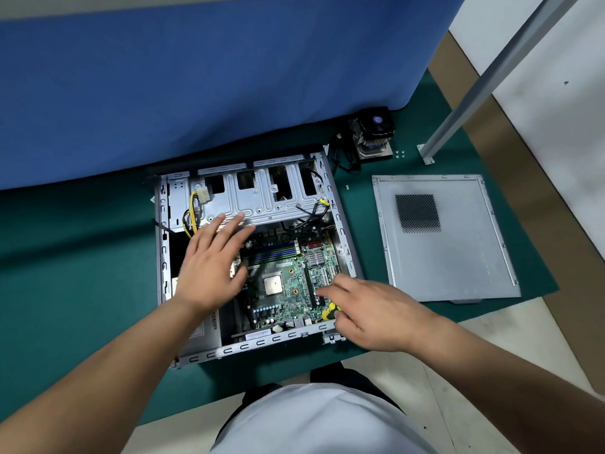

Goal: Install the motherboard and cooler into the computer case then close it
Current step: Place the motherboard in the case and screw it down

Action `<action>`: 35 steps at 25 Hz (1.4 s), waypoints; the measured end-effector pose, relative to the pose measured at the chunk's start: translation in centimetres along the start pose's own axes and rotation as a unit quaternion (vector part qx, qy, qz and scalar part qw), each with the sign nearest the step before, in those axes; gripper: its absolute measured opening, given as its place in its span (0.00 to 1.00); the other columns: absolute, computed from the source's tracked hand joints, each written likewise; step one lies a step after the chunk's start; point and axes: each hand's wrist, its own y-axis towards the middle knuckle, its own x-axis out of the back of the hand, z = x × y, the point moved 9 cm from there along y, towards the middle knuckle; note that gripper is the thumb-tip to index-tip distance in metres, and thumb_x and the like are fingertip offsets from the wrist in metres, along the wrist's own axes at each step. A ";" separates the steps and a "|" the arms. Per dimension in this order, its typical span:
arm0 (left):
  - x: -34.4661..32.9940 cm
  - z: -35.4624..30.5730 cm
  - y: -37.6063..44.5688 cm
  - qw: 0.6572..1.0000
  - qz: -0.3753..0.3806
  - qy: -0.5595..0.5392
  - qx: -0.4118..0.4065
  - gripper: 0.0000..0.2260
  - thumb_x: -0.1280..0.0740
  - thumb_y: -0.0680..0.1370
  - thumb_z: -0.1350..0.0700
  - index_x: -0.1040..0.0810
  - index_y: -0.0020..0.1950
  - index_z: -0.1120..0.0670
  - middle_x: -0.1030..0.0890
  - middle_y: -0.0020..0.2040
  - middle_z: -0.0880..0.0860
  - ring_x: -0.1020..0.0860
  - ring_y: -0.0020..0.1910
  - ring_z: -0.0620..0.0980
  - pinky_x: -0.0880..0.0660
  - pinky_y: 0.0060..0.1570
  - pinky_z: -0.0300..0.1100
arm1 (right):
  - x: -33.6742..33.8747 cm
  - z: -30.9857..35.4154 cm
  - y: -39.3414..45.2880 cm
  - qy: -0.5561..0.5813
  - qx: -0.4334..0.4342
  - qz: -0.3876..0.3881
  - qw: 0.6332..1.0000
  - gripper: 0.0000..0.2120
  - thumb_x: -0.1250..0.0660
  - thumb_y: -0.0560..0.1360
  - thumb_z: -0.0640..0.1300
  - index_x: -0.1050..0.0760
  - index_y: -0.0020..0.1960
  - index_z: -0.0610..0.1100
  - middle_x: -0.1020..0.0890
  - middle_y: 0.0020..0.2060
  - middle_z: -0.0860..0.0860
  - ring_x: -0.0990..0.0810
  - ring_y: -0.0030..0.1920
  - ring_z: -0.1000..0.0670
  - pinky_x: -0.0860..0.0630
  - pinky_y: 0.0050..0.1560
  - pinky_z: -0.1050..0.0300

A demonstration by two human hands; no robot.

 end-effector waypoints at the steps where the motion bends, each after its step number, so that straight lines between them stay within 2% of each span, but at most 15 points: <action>1: 0.0 -1.4 -0.5 0.999 0.007 -0.048 -0.015 0.28 0.43 0.79 0.43 0.37 0.80 0.44 0.38 0.81 0.46 0.43 0.81 0.51 0.46 0.80 0.56 | 0.2 0.5 0.0 -0.003 0.001 -0.009 1.000 0.23 0.48 0.79 0.55 0.32 0.72 0.50 0.24 0.57 0.50 0.20 0.52 0.46 0.22 0.48 0.49; 3: -1.3 -5.6 -2.1 0.979 0.072 -0.182 -0.053 0.24 0.41 0.80 0.43 0.32 0.76 0.44 0.28 0.74 0.45 0.32 0.74 0.46 0.35 0.76 0.51 | 0.5 1.3 0.2 -0.068 -0.013 -0.042 0.997 0.21 0.48 0.82 0.62 0.30 0.64 0.50 0.20 0.51 0.49 0.17 0.45 0.44 0.24 0.39 0.50; 5: -3.5 -10.0 -3.8 0.942 0.174 -0.275 -0.075 0.21 0.35 0.79 0.43 0.27 0.72 0.44 0.21 0.68 0.45 0.25 0.66 0.43 0.29 0.69 0.42 | 0.6 1.7 0.4 -0.145 -0.054 -0.063 0.986 0.29 0.50 0.79 0.72 0.28 0.58 0.49 0.17 0.43 0.50 0.16 0.39 0.43 0.30 0.35 0.53; 7: -5.0 -12.5 -4.4 0.915 0.219 -0.332 -0.061 0.22 0.27 0.76 0.47 0.24 0.68 0.48 0.18 0.62 0.46 0.21 0.60 0.44 0.24 0.62 0.44 | 0.6 2.2 0.6 -0.169 -0.084 -0.072 0.979 0.34 0.51 0.74 0.77 0.27 0.55 0.49 0.16 0.40 0.49 0.15 0.37 0.43 0.34 0.33 0.54; 10: -5.3 -13.2 -3.8 0.915 0.189 -0.355 -0.024 0.25 0.23 0.73 0.51 0.24 0.68 0.52 0.18 0.61 0.48 0.20 0.59 0.49 0.24 0.59 0.48 | 1.3 2.1 0.5 -0.139 -0.083 -0.057 0.985 0.36 0.52 0.73 0.78 0.29 0.60 0.50 0.18 0.49 0.48 0.16 0.44 0.42 0.33 0.38 0.52; 13: -5.9 -12.5 -3.8 0.906 0.190 -0.378 0.017 0.21 0.23 0.75 0.52 0.20 0.67 0.50 0.16 0.61 0.46 0.20 0.61 0.46 0.24 0.62 0.46 | 2.2 2.6 -0.5 -0.075 0.008 -0.022 0.997 0.21 0.42 0.80 0.65 0.33 0.67 0.55 0.23 0.57 0.50 0.18 0.53 0.43 0.24 0.46 0.49; 15: -6.3 -12.6 -4.1 0.891 0.216 -0.399 0.020 0.16 0.23 0.76 0.50 0.18 0.63 0.45 0.16 0.57 0.41 0.20 0.59 0.41 0.25 0.62 0.42 | 2.7 2.7 -0.7 -0.068 0.011 -0.021 0.997 0.16 0.38 0.80 0.58 0.30 0.65 0.54 0.23 0.55 0.50 0.18 0.52 0.44 0.27 0.42 0.51; 17: -6.5 -12.8 -4.2 0.883 0.232 -0.408 0.032 0.19 0.22 0.73 0.49 0.20 0.62 0.42 0.16 0.55 0.40 0.19 0.56 0.41 0.25 0.58 0.39 | 2.8 2.5 0.0 -0.104 -0.053 -0.051 0.992 0.18 0.41 0.81 0.62 0.27 0.61 0.51 0.19 0.51 0.49 0.16 0.49 0.42 0.33 0.38 0.51; 19: -6.4 -12.7 -4.0 0.873 0.227 -0.428 0.060 0.24 0.19 0.69 0.50 0.22 0.63 0.44 0.16 0.54 0.41 0.19 0.55 0.44 0.24 0.56 0.39 | 2.0 2.5 0.8 -0.147 -0.110 -0.043 0.982 0.27 0.48 0.80 0.70 0.24 0.59 0.51 0.16 0.49 0.48 0.16 0.48 0.41 0.35 0.38 0.52; 22: -6.4 -12.7 -3.7 0.885 0.216 -0.410 0.043 0.20 0.19 0.70 0.54 0.20 0.60 0.49 0.16 0.54 0.46 0.19 0.55 0.48 0.23 0.56 0.42 | 2.0 2.7 0.9 -0.151 -0.117 -0.038 0.981 0.33 0.49 0.75 0.76 0.25 0.60 0.51 0.17 0.49 0.48 0.16 0.48 0.41 0.34 0.37 0.52; 25: -6.6 -12.6 -3.8 0.889 0.237 -0.389 0.041 0.11 0.22 0.74 0.54 0.18 0.53 0.45 0.15 0.50 0.43 0.19 0.52 0.44 0.24 0.53 0.40 | 2.0 3.8 0.1 -0.094 -0.031 -0.005 0.995 0.22 0.38 0.78 0.64 0.29 0.66 0.53 0.22 0.53 0.48 0.18 0.51 0.42 0.27 0.42 0.50; 27: -6.5 -13.1 -3.9 0.876 0.252 -0.411 0.032 0.12 0.22 0.74 0.53 0.18 0.55 0.45 0.15 0.51 0.42 0.19 0.52 0.40 0.26 0.53 0.36 | 2.2 3.6 -0.1 -0.082 -0.040 -0.006 0.996 0.17 0.36 0.80 0.55 0.28 0.66 0.52 0.23 0.53 0.48 0.18 0.51 0.41 0.28 0.40 0.50; 30: -6.4 -13.3 -3.9 0.853 0.250 -0.454 0.056 0.26 0.18 0.70 0.55 0.22 0.65 0.48 0.15 0.53 0.46 0.19 0.54 0.41 0.26 0.58 0.36 | 2.5 2.0 0.5 -0.107 -0.130 -0.039 0.985 0.20 0.42 0.81 0.64 0.26 0.63 0.50 0.18 0.52 0.47 0.16 0.50 0.41 0.33 0.38 0.52; 33: -6.7 -12.9 -3.6 0.844 0.233 -0.477 0.078 0.20 0.19 0.70 0.60 0.21 0.57 0.56 0.16 0.45 0.53 0.22 0.45 0.46 0.24 0.49 0.43 | 2.3 1.5 0.8 -0.120 -0.140 -0.022 0.983 0.28 0.46 0.78 0.72 0.27 0.60 0.50 0.17 0.50 0.47 0.16 0.49 0.40 0.36 0.36 0.52; 35: -6.7 -12.7 -3.8 0.861 0.222 -0.453 0.066 0.13 0.21 0.73 0.60 0.20 0.54 0.55 0.17 0.46 0.47 0.23 0.45 0.45 0.26 0.46 0.40 | 2.1 1.9 0.4 -0.091 -0.096 -0.002 0.991 0.27 0.42 0.77 0.71 0.28 0.62 0.51 0.21 0.52 0.48 0.17 0.49 0.40 0.34 0.36 0.52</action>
